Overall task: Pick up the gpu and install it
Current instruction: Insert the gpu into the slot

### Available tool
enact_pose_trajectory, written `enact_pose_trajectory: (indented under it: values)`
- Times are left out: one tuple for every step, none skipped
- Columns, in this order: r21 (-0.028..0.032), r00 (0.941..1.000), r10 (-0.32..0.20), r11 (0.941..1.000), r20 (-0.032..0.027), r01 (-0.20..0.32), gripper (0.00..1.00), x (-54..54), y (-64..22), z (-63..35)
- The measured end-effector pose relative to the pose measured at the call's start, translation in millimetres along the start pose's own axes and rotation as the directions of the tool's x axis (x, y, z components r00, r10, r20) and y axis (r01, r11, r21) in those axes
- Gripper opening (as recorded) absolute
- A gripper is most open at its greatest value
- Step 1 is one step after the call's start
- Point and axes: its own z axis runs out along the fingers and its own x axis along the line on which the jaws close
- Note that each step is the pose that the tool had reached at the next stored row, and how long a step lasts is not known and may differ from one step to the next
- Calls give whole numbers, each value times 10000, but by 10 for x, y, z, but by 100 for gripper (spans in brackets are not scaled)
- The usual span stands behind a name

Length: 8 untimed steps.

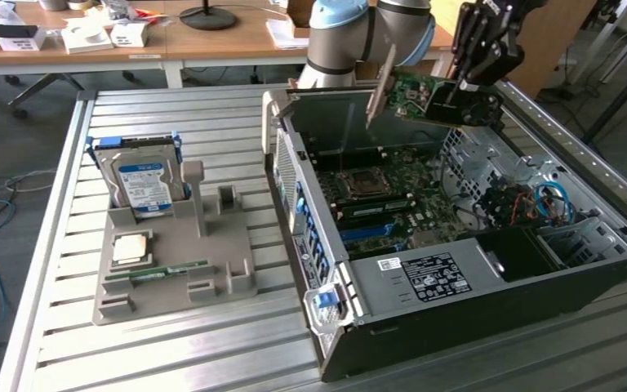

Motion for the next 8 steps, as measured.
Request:
enact_pose_trajectory:
  values:
    - [-4,9999,-164,9999,-9,164,26,0,0,0]
    - [-7,9995,-329,9995,-19,329,26,0,0,1]
    - [-10,9988,-493,9988,-28,493,26,0,0,1]
    - [-14,9978,-657,9978,-38,657,26,0,0,1]
    - [-18,9965,-833,9965,-47,833,26,0,0,2]
    - [-22,9950,-995,9950,-56,995,26,0,0,3]
    - [-26,9933,-1154,9933,-65,1154,26,0,0,3]
    - [-30,9913,-1312,9913,-75,1312,26,0,0,3]
